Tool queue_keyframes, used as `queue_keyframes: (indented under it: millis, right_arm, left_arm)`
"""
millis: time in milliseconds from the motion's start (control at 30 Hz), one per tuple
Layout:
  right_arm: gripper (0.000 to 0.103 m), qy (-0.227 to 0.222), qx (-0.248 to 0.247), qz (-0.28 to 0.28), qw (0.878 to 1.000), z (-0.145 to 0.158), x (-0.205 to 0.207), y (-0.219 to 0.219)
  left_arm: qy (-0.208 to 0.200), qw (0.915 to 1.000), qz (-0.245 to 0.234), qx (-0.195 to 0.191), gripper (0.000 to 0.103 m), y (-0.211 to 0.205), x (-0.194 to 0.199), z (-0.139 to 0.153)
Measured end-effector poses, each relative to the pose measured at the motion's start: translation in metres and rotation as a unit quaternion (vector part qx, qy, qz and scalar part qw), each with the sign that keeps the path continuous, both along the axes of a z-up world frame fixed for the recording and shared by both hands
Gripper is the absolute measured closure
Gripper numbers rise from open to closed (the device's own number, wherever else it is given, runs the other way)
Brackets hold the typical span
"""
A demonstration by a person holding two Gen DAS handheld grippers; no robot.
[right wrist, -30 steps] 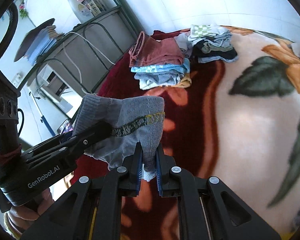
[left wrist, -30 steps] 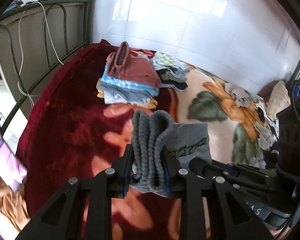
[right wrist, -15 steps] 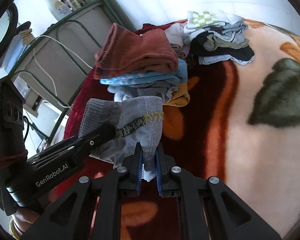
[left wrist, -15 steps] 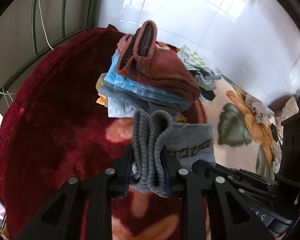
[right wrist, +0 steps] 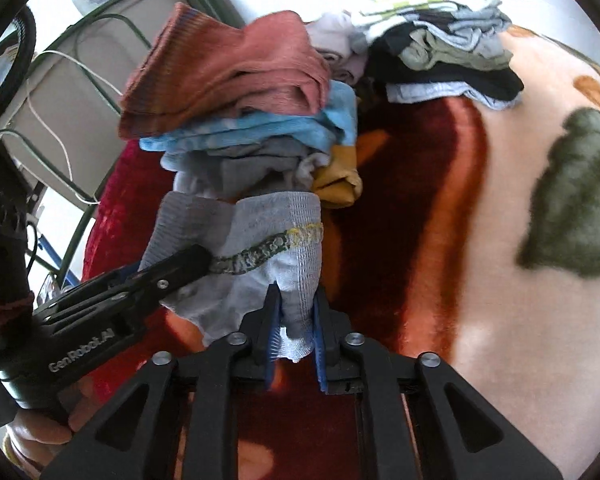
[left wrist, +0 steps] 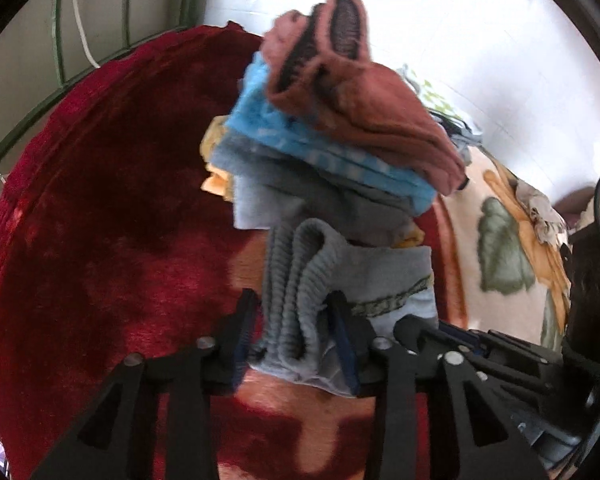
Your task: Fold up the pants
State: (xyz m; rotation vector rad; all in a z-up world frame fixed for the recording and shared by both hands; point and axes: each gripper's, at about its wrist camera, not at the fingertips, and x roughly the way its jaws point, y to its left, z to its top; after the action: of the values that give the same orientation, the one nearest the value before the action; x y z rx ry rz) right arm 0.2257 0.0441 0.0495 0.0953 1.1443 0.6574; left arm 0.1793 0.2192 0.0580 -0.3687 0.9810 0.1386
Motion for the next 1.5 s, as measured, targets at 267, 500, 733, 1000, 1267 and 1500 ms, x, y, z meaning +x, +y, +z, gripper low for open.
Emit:
queue_keyframes:
  millis: [267,500,733,1000,1267,1500]
  right_arm:
    - [0.081,-0.034,0.005,-0.010,0.999,0.025,-0.004,-0.015]
    - [0.081,-0.070,0.025,0.001,0.997,0.036,-0.005,-0.007]
    - [0.081,-0.077,-0.006,0.015,0.997,0.007,0.002,0.015]
    - [0.081,-0.081,0.001,0.016,0.997,0.010,-0.003,0.015]
    - [0.068,-0.093,-0.007,0.014,0.996,0.035,-0.030,-0.007]
    - [0.063,-0.091,-0.025,0.018,0.995,0.027,-0.056,-0.016]
  left_arm:
    - [-0.036,0.9977,0.024,0.052,0.053,-0.002,-0.024,0.038]
    - [-0.070,0.9970,-0.003,0.034,0.073,-0.019,-0.011,0.043]
    - [-0.025,0.9973,0.001,0.069,0.077,-0.013,0.018,0.000]
    - [-0.032,0.9974,0.014,0.063,0.067,-0.006,0.005,0.007]
    - [-0.025,0.9956,0.021,0.088,0.045,-0.020,-0.024,0.028]
    - [-0.006,0.9949,0.021,0.099,0.034,-0.039,-0.039,0.021]
